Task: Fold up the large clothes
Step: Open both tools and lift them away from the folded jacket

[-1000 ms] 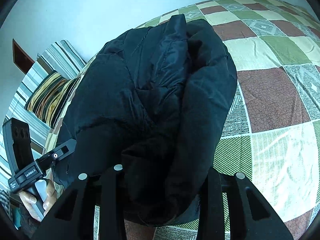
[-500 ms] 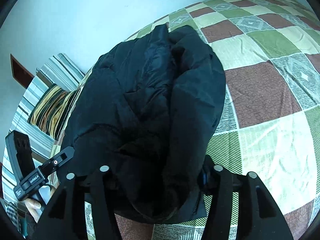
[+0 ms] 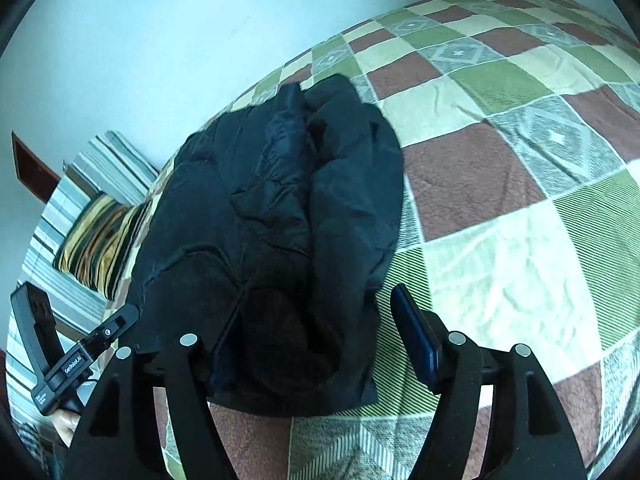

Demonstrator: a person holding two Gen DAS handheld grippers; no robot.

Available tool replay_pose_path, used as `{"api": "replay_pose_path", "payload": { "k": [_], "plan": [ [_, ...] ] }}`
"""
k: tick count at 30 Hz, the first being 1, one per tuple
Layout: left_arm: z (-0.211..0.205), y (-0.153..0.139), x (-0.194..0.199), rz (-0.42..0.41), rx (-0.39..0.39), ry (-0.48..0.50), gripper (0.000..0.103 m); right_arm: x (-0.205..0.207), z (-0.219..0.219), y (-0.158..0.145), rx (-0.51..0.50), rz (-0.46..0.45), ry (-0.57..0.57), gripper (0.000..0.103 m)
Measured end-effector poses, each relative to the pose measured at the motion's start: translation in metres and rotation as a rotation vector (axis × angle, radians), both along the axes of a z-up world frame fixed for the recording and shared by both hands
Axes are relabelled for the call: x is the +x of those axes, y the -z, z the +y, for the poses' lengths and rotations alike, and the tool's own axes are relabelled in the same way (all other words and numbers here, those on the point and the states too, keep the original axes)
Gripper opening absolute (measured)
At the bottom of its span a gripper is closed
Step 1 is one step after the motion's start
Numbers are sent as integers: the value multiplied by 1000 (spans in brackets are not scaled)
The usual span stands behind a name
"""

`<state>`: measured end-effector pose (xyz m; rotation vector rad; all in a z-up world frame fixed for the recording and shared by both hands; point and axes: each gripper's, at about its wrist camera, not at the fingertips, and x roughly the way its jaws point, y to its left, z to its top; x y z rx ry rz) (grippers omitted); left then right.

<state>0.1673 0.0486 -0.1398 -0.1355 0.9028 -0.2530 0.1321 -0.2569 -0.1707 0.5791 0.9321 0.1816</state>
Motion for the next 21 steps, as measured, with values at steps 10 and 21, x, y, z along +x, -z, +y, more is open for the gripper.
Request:
{"api": "replay_pose_path", "payload": {
  "k": [10,21],
  "plan": [
    [-3,-36,-29,-87,71,-32,88,-34,2,-57,-136,-102,90,69],
    [-11,-93,-64,-229,145,-46,89,-58,40,-127,-371,-225,102,69]
  ]
}}
